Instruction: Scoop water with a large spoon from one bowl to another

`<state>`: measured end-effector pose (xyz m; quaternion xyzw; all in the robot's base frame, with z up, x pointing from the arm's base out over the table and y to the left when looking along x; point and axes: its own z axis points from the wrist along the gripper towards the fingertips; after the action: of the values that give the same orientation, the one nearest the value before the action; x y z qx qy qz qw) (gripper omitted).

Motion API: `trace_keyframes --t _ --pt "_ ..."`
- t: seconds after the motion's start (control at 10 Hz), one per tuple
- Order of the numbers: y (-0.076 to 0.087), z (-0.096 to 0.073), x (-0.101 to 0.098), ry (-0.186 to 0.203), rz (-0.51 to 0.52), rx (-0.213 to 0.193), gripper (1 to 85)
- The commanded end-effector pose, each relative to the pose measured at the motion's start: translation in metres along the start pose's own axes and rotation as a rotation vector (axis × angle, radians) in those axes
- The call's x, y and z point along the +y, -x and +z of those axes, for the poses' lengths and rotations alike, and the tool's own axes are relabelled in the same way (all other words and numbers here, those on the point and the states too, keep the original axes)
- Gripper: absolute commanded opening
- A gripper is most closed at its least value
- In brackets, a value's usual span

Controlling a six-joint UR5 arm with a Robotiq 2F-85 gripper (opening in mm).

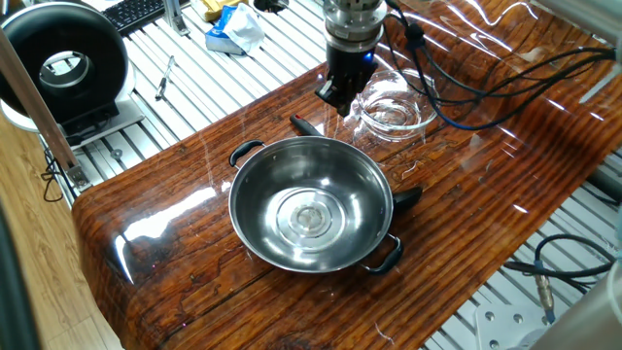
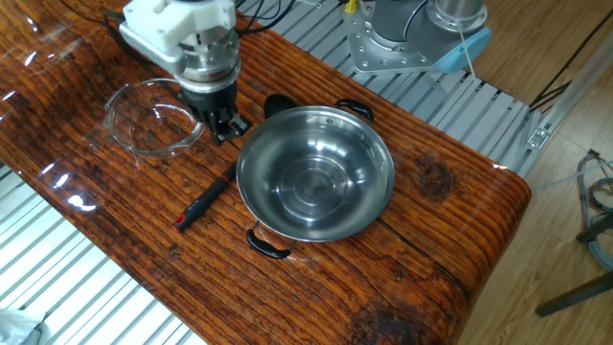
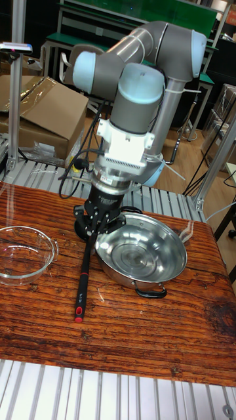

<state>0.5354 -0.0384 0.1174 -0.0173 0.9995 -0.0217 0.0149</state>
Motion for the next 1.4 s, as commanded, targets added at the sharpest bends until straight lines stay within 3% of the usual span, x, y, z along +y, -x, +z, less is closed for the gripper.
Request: trace_keyframes --t 0.0,0.2,0.4,0.7,0.9,1.1,1.3 --pt "0.021 0.028 -0.004 0.008 -0.010 -0.015 5.0" --pt "0.034 0.051 -0.005 0.004 -0.028 -0.023 10.0" --pt "0.036 0.058 -0.004 0.009 -0.050 -0.018 18.0" --pt "0.039 0.068 0.016 0.082 -0.019 -0.012 30.0" --pt "0.043 0.077 0.008 0.056 -0.020 -0.025 30.3" --pt "0.042 0.080 0.003 0.040 -0.013 -0.019 26.3" --pt "0.037 0.075 0.004 0.045 0.035 -0.010 1.0"
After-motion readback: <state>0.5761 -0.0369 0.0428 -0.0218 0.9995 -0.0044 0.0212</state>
